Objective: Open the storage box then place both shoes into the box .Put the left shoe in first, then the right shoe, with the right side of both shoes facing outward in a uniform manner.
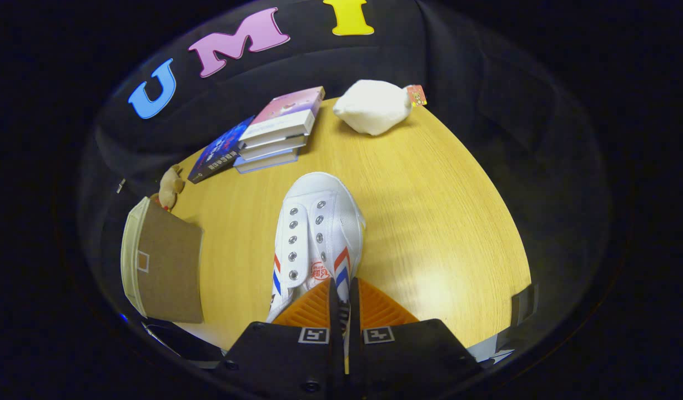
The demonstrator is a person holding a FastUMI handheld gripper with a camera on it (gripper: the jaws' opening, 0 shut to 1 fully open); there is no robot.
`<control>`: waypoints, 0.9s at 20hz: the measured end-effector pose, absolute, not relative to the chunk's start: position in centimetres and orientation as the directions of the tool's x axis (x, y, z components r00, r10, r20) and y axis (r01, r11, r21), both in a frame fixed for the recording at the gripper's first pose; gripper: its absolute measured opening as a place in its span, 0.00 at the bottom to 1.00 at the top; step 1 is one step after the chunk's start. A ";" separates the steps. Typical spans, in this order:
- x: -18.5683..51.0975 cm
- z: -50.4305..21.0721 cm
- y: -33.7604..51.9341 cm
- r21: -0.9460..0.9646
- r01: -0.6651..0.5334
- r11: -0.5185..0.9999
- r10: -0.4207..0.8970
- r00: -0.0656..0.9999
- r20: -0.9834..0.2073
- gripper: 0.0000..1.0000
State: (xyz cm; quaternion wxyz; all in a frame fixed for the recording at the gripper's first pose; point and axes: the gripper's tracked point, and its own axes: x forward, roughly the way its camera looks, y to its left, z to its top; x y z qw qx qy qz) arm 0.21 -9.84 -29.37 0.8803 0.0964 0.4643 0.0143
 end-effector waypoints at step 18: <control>-2.1 -19.9 24.9 0.418 -0.092 0.904 0.396 0.550 -0.736 0.08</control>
